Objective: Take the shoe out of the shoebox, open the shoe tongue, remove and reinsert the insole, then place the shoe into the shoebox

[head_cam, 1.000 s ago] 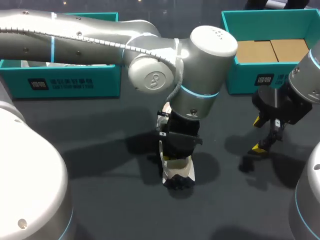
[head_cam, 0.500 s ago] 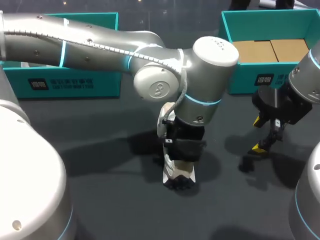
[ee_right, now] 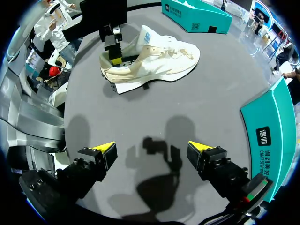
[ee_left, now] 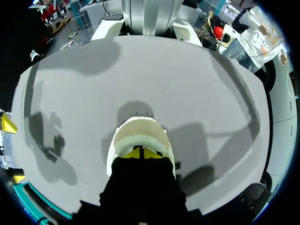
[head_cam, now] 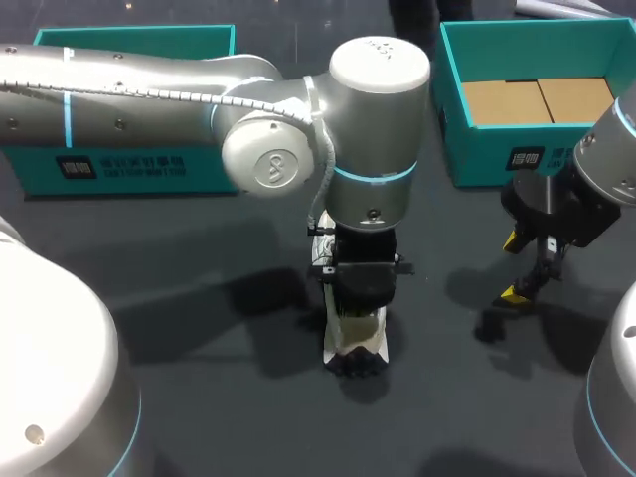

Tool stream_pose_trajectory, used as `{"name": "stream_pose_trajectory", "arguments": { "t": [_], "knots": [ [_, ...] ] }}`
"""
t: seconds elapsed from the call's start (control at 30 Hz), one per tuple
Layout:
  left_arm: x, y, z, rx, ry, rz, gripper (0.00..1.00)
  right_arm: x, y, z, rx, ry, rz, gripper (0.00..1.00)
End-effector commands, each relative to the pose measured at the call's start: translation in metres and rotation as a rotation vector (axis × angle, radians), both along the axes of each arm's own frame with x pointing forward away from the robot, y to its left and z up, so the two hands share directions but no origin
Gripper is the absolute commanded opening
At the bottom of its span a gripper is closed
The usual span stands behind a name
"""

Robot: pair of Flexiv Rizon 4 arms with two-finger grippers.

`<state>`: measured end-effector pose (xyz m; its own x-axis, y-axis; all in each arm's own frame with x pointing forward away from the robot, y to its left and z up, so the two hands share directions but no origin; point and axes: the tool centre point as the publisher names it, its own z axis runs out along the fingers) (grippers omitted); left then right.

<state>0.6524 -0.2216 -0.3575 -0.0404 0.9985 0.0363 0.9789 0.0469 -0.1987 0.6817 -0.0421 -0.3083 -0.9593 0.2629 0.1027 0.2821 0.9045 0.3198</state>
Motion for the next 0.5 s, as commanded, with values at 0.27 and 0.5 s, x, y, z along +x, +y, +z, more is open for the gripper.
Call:
{"name": "stream_pose_trajectory", "arguments": {
  "t": [0.27, 0.5],
  "knots": [
    [-0.002, 0.007, -0.057, 0.107, -0.028, -0.026, 0.00, -0.002, 0.000, 0.000, -0.001, -0.003, -0.001, 1.00],
    [0.009, 0.006, -0.058, 0.055, -0.092, 0.046, 0.00, -0.002, 0.000, 0.000, -0.001, -0.003, -0.001, 1.00]
  ]
}}
